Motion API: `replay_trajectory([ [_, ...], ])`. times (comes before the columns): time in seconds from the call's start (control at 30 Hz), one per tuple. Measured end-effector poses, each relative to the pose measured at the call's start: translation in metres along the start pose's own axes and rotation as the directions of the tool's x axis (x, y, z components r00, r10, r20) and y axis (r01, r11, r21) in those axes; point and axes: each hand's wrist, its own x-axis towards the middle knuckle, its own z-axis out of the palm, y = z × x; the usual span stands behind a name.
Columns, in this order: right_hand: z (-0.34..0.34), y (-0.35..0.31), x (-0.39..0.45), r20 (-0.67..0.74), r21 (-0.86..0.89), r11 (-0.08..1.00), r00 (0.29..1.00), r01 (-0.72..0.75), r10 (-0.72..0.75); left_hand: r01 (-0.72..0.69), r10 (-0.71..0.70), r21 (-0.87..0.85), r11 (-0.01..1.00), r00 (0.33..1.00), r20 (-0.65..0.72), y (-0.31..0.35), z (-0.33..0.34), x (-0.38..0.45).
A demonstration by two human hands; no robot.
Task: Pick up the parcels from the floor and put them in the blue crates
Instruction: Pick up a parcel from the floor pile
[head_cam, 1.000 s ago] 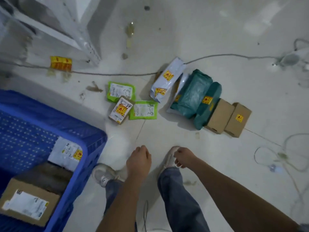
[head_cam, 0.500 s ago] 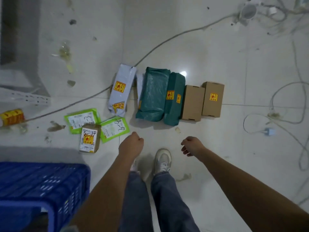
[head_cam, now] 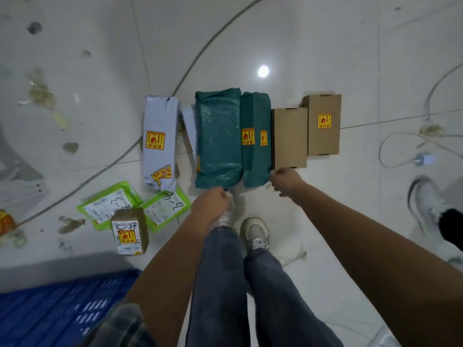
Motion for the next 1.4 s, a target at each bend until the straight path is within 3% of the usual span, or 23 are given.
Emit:
replay_trajectory([
  [0.07, -0.009, -0.023, 0.014, -0.03, 0.039, 0.999, 0.999, 0.035, -0.034, 0.024, -0.022, -0.097, 0.995, 1.0, 0.022, 0.008, -0.007, 0.02],
  [0.27, 0.0, -0.05, 0.062, -0.045, -0.117, 0.99, 0.996, 0.074, -0.08, 0.121, -0.101, -0.438, 0.891, 0.992, 0.07, 0.045, -0.016, 0.065],
  [0.43, 0.021, -0.039, 0.086, -0.028, -0.238, 0.97, 0.998, 0.056, -0.064, 0.253, -0.198, -0.49, 0.834, 0.967, 0.162, 0.061, 0.001, 0.098],
  [0.57, 0.035, -0.027, 0.106, -0.012, -0.229, 0.973, 0.999, 0.026, -0.029, 0.21, -0.136, -0.501, 0.839, 0.974, 0.18, 0.067, 0.021, 0.115],
  [0.7, 0.032, -0.022, 0.118, -0.029, -0.109, 0.993, 0.999, 0.039, -0.043, 0.186, -0.175, -0.598, 0.779, 0.982, 0.077, 0.07, 0.036, 0.127],
  [0.8, 0.027, -0.018, 0.12, -0.081, -0.019, 0.999, 0.996, 0.044, -0.045, 0.202, -0.177, -0.687, 0.698, 0.978, 0.107, 0.083, 0.042, 0.121],
  [1.03, 0.004, -0.008, 0.097, -0.235, 0.158, 0.986, 0.972, 0.044, -0.006, 0.138, -0.038, -0.69, 0.71, 0.987, 0.158, 0.111, 0.038, 0.091],
  [1.13, -0.007, -0.003, 0.079, -0.154, 0.399, 0.917, 0.987, 0.025, 0.041, 0.04, -0.068, -0.624, 0.781, 0.997, -0.021, 0.108, 0.028, 0.08],
  [1.2, -0.013, -0.001, 0.062, -0.05, 0.592, 0.806, 0.998, -0.007, 0.045, 0.008, -0.121, -0.542, 0.841, 0.977, -0.174, 0.1, 0.015, 0.075],
  [1.3, -0.022, 0.004, 0.036, 0.141, 0.737, 0.671, 0.99, -0.083, -0.032, 0.026, -0.128, -0.675, 0.737, 0.987, -0.101, 0.089, -0.009, 0.063],
  [1.4, -0.029, 0.012, 0.017, 0.244, 0.779, 0.616, 0.962, -0.117, -0.126, 0.006, -0.01, -0.735, 0.678, 1.0, -0.001, 0.088, -0.025, 0.044],
])
